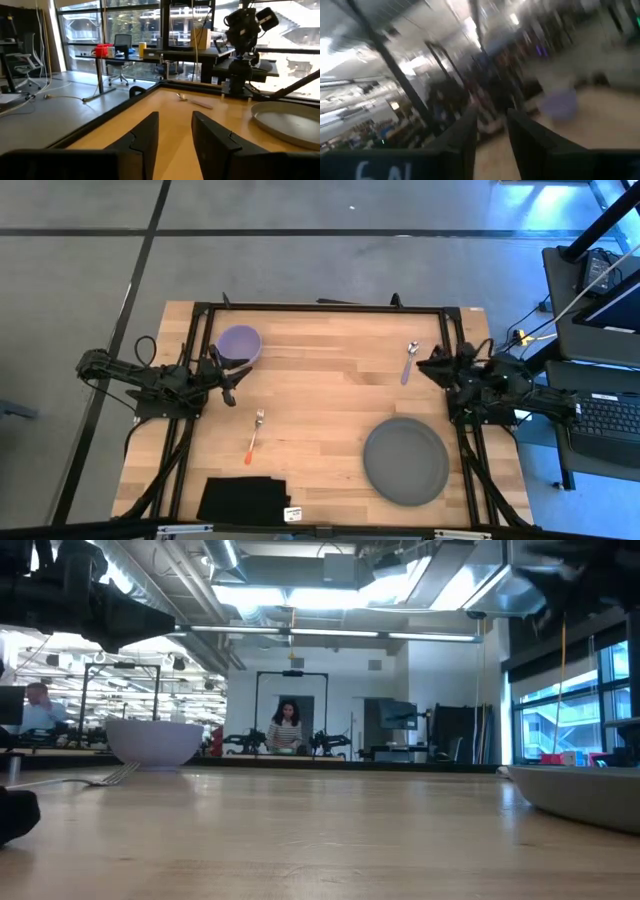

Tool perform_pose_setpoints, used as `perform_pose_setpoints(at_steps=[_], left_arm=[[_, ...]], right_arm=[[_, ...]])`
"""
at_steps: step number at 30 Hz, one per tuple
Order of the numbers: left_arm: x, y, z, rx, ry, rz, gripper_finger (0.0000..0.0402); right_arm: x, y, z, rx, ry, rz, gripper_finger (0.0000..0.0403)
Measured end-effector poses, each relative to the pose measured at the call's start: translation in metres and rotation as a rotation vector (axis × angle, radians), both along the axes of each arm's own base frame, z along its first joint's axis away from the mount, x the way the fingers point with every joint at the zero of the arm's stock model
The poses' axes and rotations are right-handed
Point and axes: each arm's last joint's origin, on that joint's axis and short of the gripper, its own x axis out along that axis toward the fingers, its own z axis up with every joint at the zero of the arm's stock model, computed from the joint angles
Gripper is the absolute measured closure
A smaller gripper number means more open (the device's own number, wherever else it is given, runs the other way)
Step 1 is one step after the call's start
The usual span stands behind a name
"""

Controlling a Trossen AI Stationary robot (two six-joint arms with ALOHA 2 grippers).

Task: Set table place
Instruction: Put the gray plate to the center of the table

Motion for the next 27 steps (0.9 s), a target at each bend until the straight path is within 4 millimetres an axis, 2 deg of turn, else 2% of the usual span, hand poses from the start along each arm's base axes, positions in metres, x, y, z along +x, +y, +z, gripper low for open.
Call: perform_pose_setpoints(at_steps=[3,8,15,18,22,27], left_arm=[[0.0,0.0,0.0,-0.003,-0.002,-0.004,0.0287],[0.001,-0.001,0.0,-0.065,-0.032,-0.049,0.0287],[0.001,-0.002,0.0,-0.121,-0.058,-0.069,0.0299],[0.001,-0.002,0.001,-0.123,-0.068,-0.068,0.0305],[0.001,-0.002,0.002,-0.125,-0.082,-0.068,0.0312],[0.001,-0.002,0.002,-0.122,-0.081,-0.068,0.032]], right_arm=[[-0.001,0.0,-0.005,0.168,0.18,0.013,0.0287],[0.004,-0.001,-0.016,0.325,0.398,0.003,0.0286],[0.019,0.002,-0.042,0.5,0.745,0.147,0.0286],[0.023,0.002,-0.05,0.519,0.842,0.163,0.0286],[0.029,0.001,-0.053,0.451,0.873,0.179,0.0286],[0.034,0.001,-0.045,0.341,0.898,0.204,0.0286]])
